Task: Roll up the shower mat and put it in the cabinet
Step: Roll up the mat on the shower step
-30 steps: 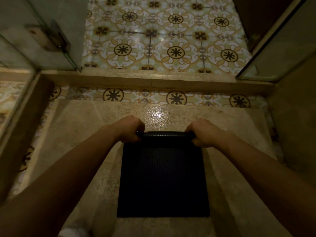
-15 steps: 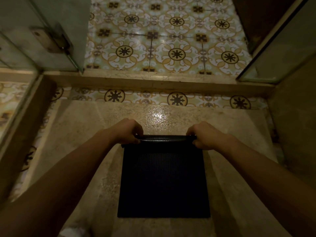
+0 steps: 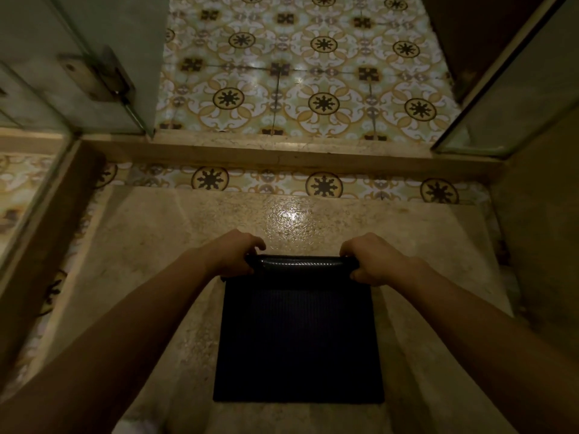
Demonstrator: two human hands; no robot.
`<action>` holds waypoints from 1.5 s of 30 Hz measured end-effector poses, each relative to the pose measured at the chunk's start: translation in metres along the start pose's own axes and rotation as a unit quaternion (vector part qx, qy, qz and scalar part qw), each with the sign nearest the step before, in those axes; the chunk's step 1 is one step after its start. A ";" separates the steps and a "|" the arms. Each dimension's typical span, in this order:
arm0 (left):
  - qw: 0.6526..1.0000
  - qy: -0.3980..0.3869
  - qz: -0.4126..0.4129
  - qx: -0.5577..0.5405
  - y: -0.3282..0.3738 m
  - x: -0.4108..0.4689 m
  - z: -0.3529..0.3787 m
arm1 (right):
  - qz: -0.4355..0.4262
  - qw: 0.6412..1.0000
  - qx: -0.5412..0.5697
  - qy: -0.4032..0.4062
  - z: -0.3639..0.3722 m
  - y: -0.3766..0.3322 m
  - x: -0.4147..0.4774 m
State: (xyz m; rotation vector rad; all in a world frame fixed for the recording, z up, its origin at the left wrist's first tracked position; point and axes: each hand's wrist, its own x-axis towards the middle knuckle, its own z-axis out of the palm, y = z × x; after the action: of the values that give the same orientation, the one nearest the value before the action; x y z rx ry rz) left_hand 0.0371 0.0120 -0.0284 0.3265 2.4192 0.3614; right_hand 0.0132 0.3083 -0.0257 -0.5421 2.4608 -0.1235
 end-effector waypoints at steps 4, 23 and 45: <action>0.999 -0.001 0.013 0.036 0.000 -0.003 -0.002 | -0.010 1.000 -0.017 0.000 -0.001 -0.001 0.000; 0.993 0.108 -0.010 0.054 0.003 0.018 -0.020 | -0.014 0.992 -0.084 0.095 -0.018 0.002 0.020; 0.997 0.000 -0.030 0.075 0.021 0.008 -0.036 | -0.007 0.997 -0.068 0.036 -0.028 -0.009 -0.001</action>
State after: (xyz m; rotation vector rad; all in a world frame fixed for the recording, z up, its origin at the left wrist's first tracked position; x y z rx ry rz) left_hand 0.0105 0.0281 0.0011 0.3178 2.4564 0.1533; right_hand 0.0007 0.2992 -0.0007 -0.6231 2.5496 0.0190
